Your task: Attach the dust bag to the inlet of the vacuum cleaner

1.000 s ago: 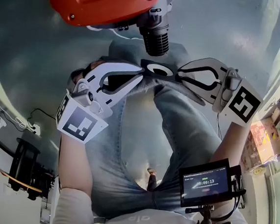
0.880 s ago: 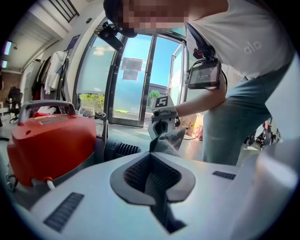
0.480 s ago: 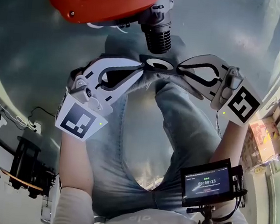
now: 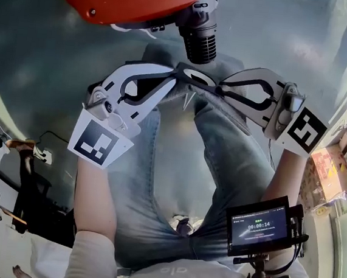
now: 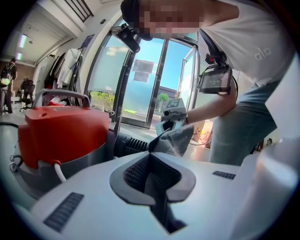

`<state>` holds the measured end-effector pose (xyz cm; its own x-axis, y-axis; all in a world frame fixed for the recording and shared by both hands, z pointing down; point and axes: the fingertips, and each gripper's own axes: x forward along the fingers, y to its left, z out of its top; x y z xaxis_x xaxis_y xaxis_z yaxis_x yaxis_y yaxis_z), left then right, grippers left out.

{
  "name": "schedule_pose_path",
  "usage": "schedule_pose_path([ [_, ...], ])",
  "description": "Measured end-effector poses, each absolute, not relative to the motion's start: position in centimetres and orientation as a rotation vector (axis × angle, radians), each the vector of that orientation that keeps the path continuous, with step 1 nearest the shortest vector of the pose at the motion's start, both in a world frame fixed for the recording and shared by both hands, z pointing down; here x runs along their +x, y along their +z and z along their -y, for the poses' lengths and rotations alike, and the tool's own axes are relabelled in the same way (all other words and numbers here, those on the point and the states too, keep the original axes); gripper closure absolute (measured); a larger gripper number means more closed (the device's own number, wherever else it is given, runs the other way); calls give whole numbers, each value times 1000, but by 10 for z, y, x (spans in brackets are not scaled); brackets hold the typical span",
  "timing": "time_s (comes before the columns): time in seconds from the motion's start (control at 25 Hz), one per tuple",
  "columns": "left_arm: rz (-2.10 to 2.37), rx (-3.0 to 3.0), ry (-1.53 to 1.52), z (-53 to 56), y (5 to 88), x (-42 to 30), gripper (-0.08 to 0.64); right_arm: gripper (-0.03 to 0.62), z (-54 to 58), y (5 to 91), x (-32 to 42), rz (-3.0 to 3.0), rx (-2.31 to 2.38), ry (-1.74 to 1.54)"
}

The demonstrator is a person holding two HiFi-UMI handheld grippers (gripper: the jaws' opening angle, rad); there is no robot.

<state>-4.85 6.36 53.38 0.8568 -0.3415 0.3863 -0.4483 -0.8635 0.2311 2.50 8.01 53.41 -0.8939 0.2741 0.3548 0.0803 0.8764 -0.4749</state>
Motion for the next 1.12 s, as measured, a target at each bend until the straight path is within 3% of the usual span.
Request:
schedule_pose_path([
  [0.2, 592, 2714, 469, -61, 535, -45, 552, 563, -62, 543, 30, 2633, -84, 578],
  [0.56, 577, 2724, 507, -58, 535, -45, 552, 545, -95, 535, 16, 2602, -322, 490],
  [1.12, 652, 2772, 683, -55, 548, -38, 552, 584, -27, 554, 30, 2572, 237, 433],
])
